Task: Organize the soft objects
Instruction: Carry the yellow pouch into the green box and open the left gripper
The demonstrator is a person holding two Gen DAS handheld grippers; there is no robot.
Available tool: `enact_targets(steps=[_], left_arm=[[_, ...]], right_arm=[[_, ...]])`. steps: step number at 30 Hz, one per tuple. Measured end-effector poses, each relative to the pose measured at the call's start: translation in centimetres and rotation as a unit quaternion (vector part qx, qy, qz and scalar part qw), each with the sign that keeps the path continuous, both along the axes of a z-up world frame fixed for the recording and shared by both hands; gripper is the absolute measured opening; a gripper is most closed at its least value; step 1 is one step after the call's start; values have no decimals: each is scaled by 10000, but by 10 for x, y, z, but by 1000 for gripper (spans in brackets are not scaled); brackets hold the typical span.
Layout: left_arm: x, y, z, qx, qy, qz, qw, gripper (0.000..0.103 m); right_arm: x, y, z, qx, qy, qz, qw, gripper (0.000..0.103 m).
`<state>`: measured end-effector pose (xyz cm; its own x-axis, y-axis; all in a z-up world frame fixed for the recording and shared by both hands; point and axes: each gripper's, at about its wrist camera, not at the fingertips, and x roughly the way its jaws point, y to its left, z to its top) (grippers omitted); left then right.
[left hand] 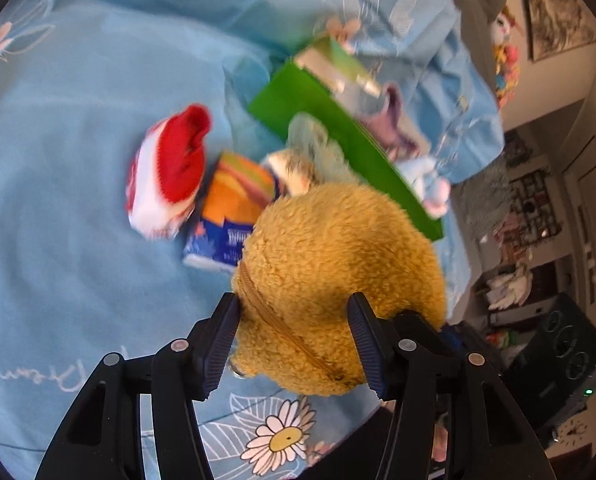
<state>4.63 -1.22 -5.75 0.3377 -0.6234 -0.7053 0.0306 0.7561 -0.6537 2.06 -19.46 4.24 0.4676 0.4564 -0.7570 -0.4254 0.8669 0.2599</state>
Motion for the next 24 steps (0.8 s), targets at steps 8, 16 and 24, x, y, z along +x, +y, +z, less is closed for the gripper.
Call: enact_targets(steps=[8,16,24], left_arm=[[1,-24,-8,338,-89,-247,9991,53],[-10,-33,10,527,-459,-372,9969,29],[2,-44,59,800,-1085,-474,9897,29]], right_arm=[[-2,-22,-20,27,450,-280,9986,13],[-8,-25,-21,132,441,-212,9987,14],[0,-34,6,425,-6,-266,9987,14]])
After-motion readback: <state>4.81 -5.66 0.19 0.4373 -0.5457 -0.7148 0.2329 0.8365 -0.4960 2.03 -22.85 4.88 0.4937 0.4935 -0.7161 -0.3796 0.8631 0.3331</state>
